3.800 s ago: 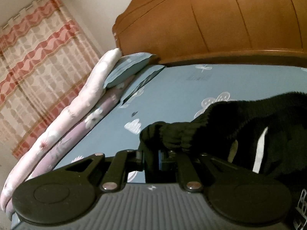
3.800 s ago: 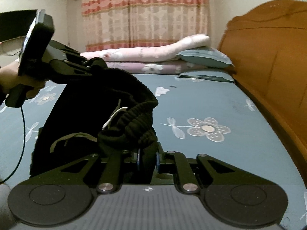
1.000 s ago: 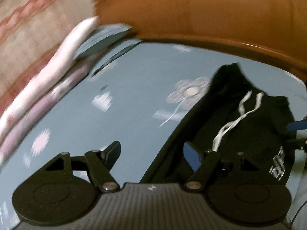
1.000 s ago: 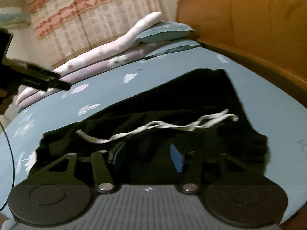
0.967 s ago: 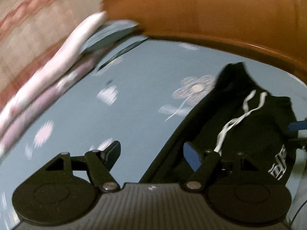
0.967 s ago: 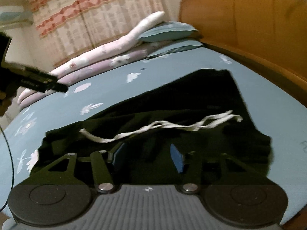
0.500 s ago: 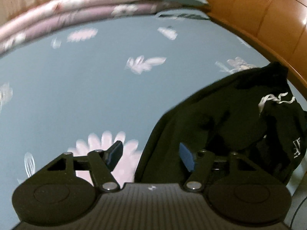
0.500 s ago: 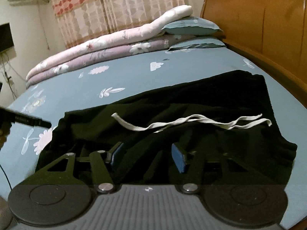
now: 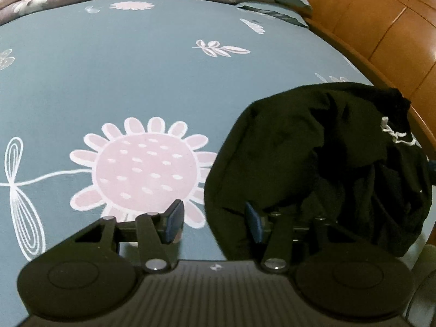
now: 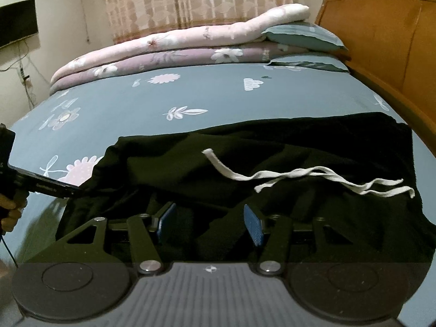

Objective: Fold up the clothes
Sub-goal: 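Lower the garment flat onto the sheet with both grippers, drawstring waist spread, then open the left gripper and release the garment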

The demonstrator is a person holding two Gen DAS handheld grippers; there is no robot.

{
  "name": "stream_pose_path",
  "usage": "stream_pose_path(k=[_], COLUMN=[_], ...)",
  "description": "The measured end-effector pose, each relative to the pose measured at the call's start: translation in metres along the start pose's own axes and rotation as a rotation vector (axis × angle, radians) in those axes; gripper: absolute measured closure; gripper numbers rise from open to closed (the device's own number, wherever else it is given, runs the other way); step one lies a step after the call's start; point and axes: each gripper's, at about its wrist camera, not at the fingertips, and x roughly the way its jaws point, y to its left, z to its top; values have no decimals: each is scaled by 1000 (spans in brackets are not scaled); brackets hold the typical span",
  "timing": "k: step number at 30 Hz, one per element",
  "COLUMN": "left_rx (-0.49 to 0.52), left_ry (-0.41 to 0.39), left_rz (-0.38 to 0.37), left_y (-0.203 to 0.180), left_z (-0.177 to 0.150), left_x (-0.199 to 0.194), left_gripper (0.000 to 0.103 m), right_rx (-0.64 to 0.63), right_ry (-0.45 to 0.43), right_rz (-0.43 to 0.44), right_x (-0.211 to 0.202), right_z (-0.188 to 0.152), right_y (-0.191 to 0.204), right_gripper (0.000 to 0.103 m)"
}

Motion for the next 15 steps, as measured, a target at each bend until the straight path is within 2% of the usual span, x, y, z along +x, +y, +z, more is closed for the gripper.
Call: stream_pose_path(k=[2,3,4,6,10,15], left_rx=[-8,-3,6,29,27,68], left_ry=[-11,-16,-21,-34,-88,-154], left_rz=[-15,-16,-15,2,49,140], left_y=[-3,-5,-7,-12,-7,2], left_z=[-3,-4,-4,-4,10,41], left_x=[-2,-2,-3,-5,-17,-32], left_gripper=[69,83,92,99,99,100], right_rx=[-7,-10,-13,-17,-15,4], right_ry=[4,6,8,6,-3,-6], right_rz=[5,7,10,12,8,-1], right_x=[2,3,3,3,1,1], right_z=[0,0,0,0,0,-2], right_y=[3,4,6,7,5,-1], right_gripper=[43,43,43,43,43,43])
